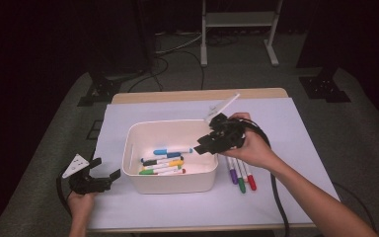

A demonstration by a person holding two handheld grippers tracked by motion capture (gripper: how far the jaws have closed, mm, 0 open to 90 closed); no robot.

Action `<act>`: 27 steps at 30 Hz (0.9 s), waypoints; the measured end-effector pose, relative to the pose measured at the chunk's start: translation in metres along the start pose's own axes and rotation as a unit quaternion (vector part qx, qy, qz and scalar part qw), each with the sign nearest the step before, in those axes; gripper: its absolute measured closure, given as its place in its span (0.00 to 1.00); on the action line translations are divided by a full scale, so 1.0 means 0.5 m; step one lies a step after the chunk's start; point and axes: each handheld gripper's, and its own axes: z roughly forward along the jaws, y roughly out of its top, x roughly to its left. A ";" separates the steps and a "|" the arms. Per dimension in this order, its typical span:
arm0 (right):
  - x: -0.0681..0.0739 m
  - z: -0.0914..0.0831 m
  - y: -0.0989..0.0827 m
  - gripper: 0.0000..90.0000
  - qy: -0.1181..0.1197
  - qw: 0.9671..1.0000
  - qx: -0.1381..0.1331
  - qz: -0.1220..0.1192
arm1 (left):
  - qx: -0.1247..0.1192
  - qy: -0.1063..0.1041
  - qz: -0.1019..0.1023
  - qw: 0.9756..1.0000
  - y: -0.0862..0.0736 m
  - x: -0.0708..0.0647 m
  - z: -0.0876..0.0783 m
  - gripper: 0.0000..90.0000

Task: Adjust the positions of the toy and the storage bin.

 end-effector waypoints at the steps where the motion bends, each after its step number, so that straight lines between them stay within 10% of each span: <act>1: -0.004 -0.009 -0.009 0.70 -0.004 1.000 -0.004 0.007 | 0.001 0.000 0.001 1.000 0.000 0.000 0.000 0.00; 11: -0.060 -0.080 -0.126 0.66 -0.049 0.997 -0.023 0.061 | -0.001 0.003 0.001 1.000 0.000 -0.002 0.000 0.00; 27: -0.125 -0.025 -0.293 0.65 -0.108 0.983 0.005 0.147 | -0.003 0.004 0.004 1.000 -0.001 -0.002 -0.001 0.00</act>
